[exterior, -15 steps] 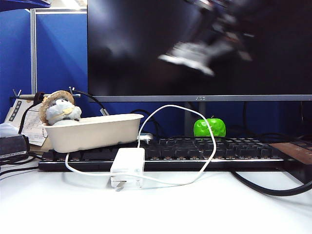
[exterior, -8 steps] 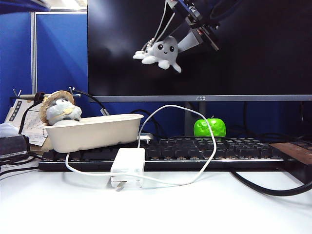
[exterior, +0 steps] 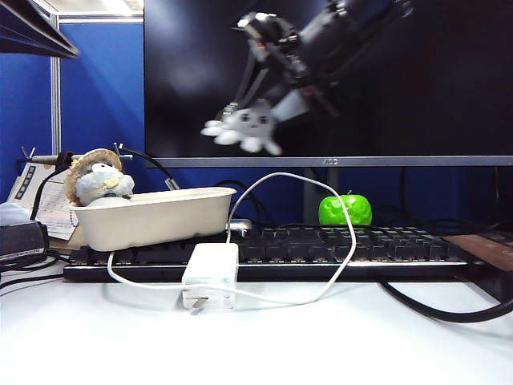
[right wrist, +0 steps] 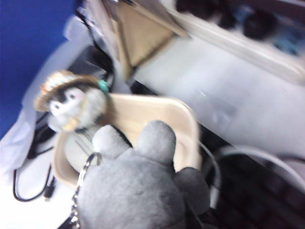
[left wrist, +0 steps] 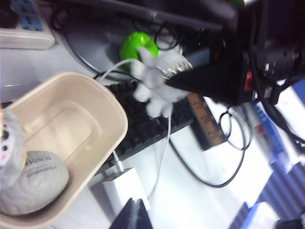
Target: Identity fluffy octopus among items on the table, put them into the paper lunch box.
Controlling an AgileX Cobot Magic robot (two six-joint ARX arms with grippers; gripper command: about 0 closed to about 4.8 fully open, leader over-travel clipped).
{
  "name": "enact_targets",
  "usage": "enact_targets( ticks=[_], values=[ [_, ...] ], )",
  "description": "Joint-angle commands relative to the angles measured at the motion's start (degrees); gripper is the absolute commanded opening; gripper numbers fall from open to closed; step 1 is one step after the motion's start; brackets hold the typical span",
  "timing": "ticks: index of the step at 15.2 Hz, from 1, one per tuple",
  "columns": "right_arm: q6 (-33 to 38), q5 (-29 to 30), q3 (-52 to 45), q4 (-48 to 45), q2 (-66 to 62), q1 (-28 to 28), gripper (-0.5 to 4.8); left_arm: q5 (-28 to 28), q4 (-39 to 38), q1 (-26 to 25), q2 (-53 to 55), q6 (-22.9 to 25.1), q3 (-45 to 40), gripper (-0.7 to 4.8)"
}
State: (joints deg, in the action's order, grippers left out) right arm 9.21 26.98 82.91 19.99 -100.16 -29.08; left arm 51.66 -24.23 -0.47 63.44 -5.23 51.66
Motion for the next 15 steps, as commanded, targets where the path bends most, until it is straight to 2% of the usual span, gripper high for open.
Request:
enact_targets(
  ticks=[1, 6, 15],
  values=[
    [-0.2, 0.1, 0.2, -5.3, 0.1, -1.9, 2.20, -2.7, 0.8, 4.0, -0.1, 2.8, 0.3, -0.04],
    [-0.2, -0.1, 0.2, -9.5, -1.6, -3.1, 2.20, -10.8, 0.8, 10.8, -0.1, 5.9, 0.3, -0.03],
    [-0.2, 4.2, 0.2, -17.7, -8.5, -3.1, 2.20, -12.1, 1.2, 11.2, -0.1, 6.8, 0.3, -0.04]
  ],
)
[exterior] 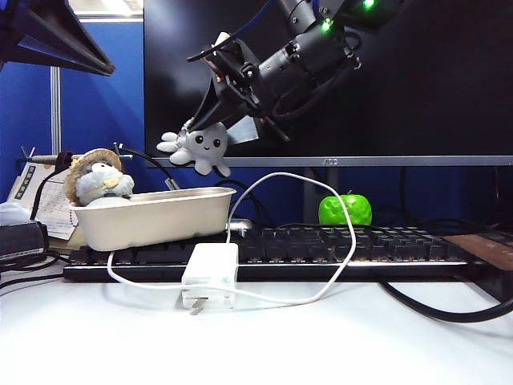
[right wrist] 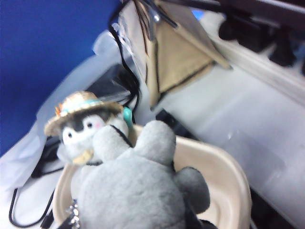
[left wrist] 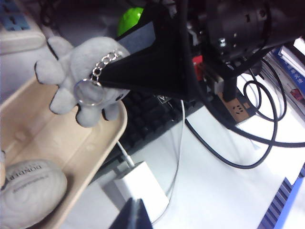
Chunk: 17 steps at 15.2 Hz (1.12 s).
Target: Identity fluffy octopus among items on the table, put them into the paper lunch box.
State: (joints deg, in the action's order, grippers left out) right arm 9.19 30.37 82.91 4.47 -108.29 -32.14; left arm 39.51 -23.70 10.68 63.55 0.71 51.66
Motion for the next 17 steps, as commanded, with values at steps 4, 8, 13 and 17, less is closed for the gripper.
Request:
enact_targets(
  ticks=[4, 8, 13, 17],
  values=[
    [-0.2, 0.9, 0.2, -2.6, -1.4, -0.4, 2.20, -3.9, 0.7, 0.3, -0.2, 0.9, 0.3, -0.03],
    [-0.1, 0.8, 0.2, -5.2, -2.1, -1.7, 2.20, -3.9, 0.7, 0.3, -0.2, 0.9, 0.3, -0.04],
    [-0.2, -2.4, 0.2, -5.6, -4.5, -3.0, 2.20, -3.9, -0.2, 0.3, -0.2, 0.8, 0.3, -0.03],
    [-0.2, -4.2, 0.2, -5.6, -4.6, -2.8, 2.20, -3.9, -1.0, 0.3, -0.2, 0.9, 0.3, -0.03]
  ],
)
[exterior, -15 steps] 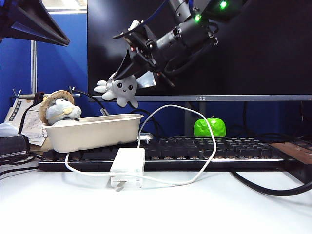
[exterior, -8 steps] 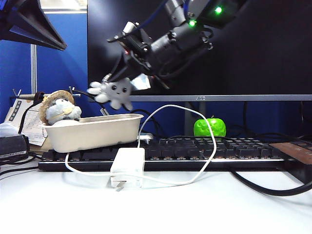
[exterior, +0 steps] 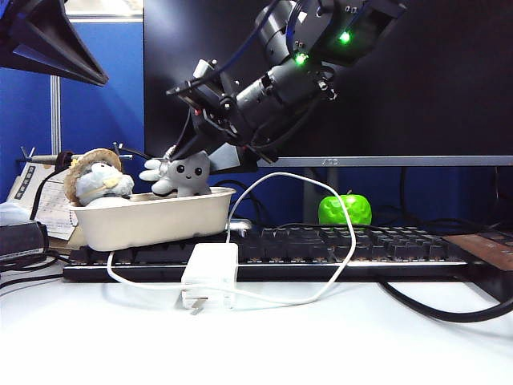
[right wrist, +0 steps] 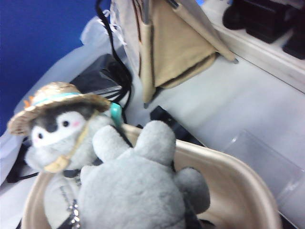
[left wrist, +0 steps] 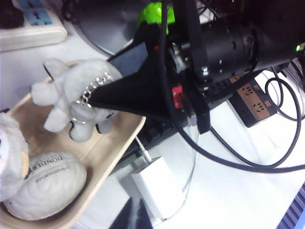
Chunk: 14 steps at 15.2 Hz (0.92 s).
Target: Identity fluffy octopus among items on the table, put them into the paper lunch box.
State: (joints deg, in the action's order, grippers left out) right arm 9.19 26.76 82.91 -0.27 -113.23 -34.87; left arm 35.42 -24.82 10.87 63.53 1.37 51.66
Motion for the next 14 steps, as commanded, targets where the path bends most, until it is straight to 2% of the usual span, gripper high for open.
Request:
enact_targets(
  ticks=[1, 2, 4, 7, 10, 14],
  values=[
    [-0.2, -2.0, 0.2, -0.5, 0.3, -0.2, 2.20, 0.2, 0.1, 0.1, -0.2, 0.2, 0.3, -0.03],
    [-0.2, -2.8, 0.2, -0.1, 0.3, -0.2, 2.21, 0.2, 0.1, 0.1, -0.2, 0.2, 0.3, -0.03],
    [-0.2, -3.1, 0.2, 0.2, 0.3, -0.1, 2.67, 0.2, 0.2, 0.1, -0.2, 0.2, 0.3, -0.03],
    [-0.2, -3.4, 0.2, 0.6, 0.3, -0.2, 2.67, 0.2, 0.1, 0.1, -0.2, 0.2, 0.3, -0.03],
    [-0.2, -4.0, 0.2, 0.5, 0.3, -0.2, 3.16, 0.2, 0.1, 0.1, -0.2, 0.2, 0.3, -0.03],
    [-0.2, -4.4, 0.2, 0.6, 0.3, -0.2, 3.16, 0.2, 0.1, 0.1, -0.2, 0.2, 0.3, -0.03]
  ],
)
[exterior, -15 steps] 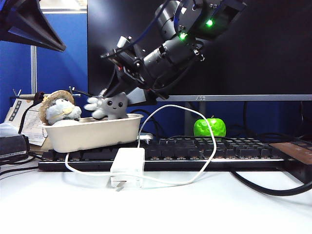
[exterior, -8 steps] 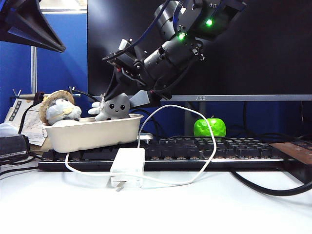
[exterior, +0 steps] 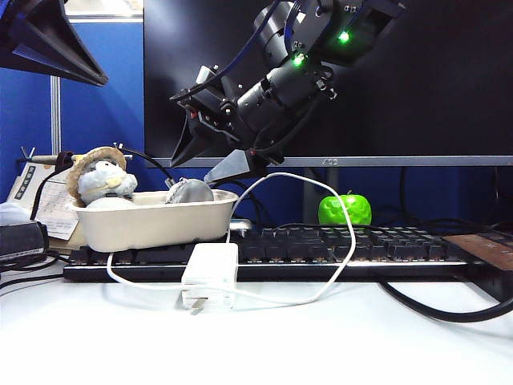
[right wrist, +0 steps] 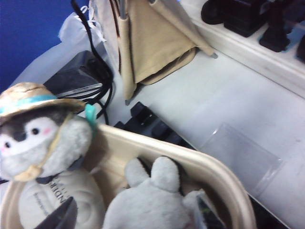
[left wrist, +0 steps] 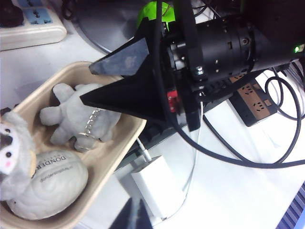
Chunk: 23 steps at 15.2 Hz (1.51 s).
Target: Identity fluffy octopus among items on the table, put them into the paper lunch box.
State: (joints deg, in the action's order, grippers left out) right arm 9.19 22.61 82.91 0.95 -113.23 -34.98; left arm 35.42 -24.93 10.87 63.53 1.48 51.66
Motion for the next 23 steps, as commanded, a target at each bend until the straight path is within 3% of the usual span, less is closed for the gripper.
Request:
enact_targets(
  ticks=[1, 8, 10, 12, 15, 18, 23],
  values=[
    [-0.2, -0.2, 0.2, -0.8, 0.3, -0.1, 3.16, 0.2, 0.3, 0.1, -0.2, 0.1, 0.3, -0.03],
    [-0.2, -0.8, 0.3, -1.2, 5.7, 0.9, 3.01, 0.2, 1.2, 0.1, -0.2, 0.1, 0.3, -0.03],
    [-0.2, -0.9, 0.3, 1.5, 10.3, 1.6, 2.40, 0.2, 2.1, 0.1, -0.2, 0.1, 0.3, -0.03],
    [-0.2, -0.9, 0.3, 5.5, 14.8, 1.6, 2.25, 0.2, 3.1, 0.1, -0.2, 0.1, 0.3, -0.03],
    [-1.1, -0.9, 0.3, 14.6, 20.6, 1.6, 1.38, 0.3, 4.6, 0.1, -0.2, 0.1, 0.3, -0.03],
    [-5.2, -2.4, 0.2, 25.3, 25.4, 1.6, -0.06, 0.4, 5.2, 0.1, -0.2, 0.0, 0.3, -0.03],
    [-6.5, -8.2, 0.2, 41.4, 35.8, 1.6, -0.06, 4.1, 11.9, 0.1, -0.9, -1.2, 0.3, -0.03]
  ],
)
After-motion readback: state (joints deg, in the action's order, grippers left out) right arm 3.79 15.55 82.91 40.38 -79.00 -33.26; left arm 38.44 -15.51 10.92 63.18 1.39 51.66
